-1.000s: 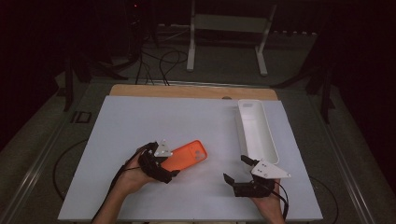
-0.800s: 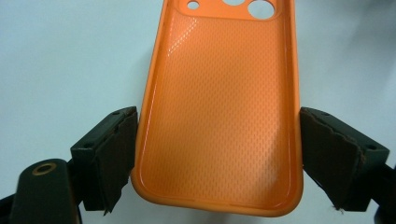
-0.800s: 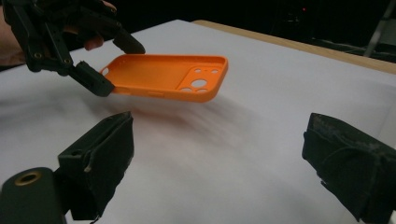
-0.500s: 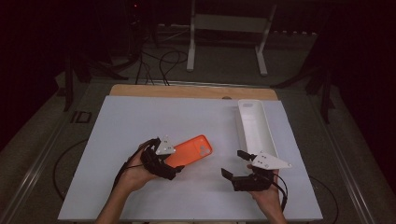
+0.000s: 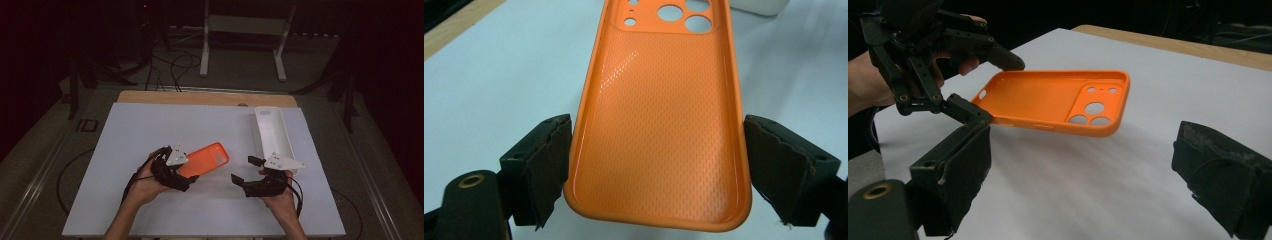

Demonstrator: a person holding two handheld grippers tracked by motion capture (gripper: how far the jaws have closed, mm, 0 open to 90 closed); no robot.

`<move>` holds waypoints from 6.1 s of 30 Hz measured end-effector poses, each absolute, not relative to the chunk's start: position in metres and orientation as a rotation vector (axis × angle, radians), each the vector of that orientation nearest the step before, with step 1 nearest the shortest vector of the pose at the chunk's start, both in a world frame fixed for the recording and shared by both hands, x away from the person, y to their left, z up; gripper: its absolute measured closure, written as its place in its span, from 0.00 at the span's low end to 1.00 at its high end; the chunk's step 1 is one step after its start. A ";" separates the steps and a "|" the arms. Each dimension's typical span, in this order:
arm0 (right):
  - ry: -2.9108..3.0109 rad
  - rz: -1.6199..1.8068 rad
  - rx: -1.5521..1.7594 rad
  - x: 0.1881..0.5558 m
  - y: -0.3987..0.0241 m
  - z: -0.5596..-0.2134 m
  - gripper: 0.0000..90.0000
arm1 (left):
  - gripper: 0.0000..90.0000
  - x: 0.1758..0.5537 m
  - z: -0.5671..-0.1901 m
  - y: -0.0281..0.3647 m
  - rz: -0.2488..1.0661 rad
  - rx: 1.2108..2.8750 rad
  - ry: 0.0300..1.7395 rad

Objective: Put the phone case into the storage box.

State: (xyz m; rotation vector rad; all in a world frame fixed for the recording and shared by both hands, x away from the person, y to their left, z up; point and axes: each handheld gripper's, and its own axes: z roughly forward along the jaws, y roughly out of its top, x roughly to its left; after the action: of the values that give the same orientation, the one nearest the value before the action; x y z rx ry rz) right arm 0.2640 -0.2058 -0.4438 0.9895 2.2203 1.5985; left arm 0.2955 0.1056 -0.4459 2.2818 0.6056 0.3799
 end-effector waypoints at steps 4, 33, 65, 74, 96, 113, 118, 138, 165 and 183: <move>2.245 1.607 1.007 0.267 -0.203 -0.444 0.10 | 0.18 0.295 -0.444 0.104 0.390 2.272 0.603; 2.288 1.755 1.230 0.299 -0.187 -0.457 0.10 | 0.18 0.279 -0.426 0.089 0.399 2.215 0.483; 2.314 1.787 1.399 0.291 -0.166 -0.437 0.92 | 0.18 0.277 -0.442 0.074 0.429 2.255 0.438; 2.292 1.763 1.369 0.288 -0.165 -0.432 0.93 | 0.15 0.277 -0.443 0.077 0.410 2.207 0.452; 2.350 1.685 1.279 0.286 -0.166 -0.431 0.92 | 0.07 0.285 -0.446 0.087 0.261 2.162 0.532; 2.393 1.695 1.162 0.282 -0.166 -0.421 0.92 | 0.10 0.287 -0.449 0.088 0.167 2.145 0.527; 2.412 1.703 1.105 0.280 -0.165 -0.418 0.92 | 0.11 0.287 -0.449 0.089 0.144 2.140 0.521; 2.452 1.751 0.977 0.278 -0.160 -0.415 0.92 | 0.14 0.285 -0.449 0.088 0.078 2.120 0.480; 2.483 1.786 0.810 0.276 -0.153 -0.408 0.93 | 0.58 0.289 -0.453 0.097 -0.132 2.038 0.417; 2.505 1.832 0.734 0.278 -0.158 -0.408 0.92 | 0.88 0.287 -0.453 0.099 -0.220 2.026 0.313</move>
State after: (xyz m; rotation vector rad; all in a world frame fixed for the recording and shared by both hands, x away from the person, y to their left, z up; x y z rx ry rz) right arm 0.2778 -0.1578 -0.4076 0.7335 2.5050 1.8319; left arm 0.2874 0.0994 -0.4532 2.0259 0.3129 -0.2199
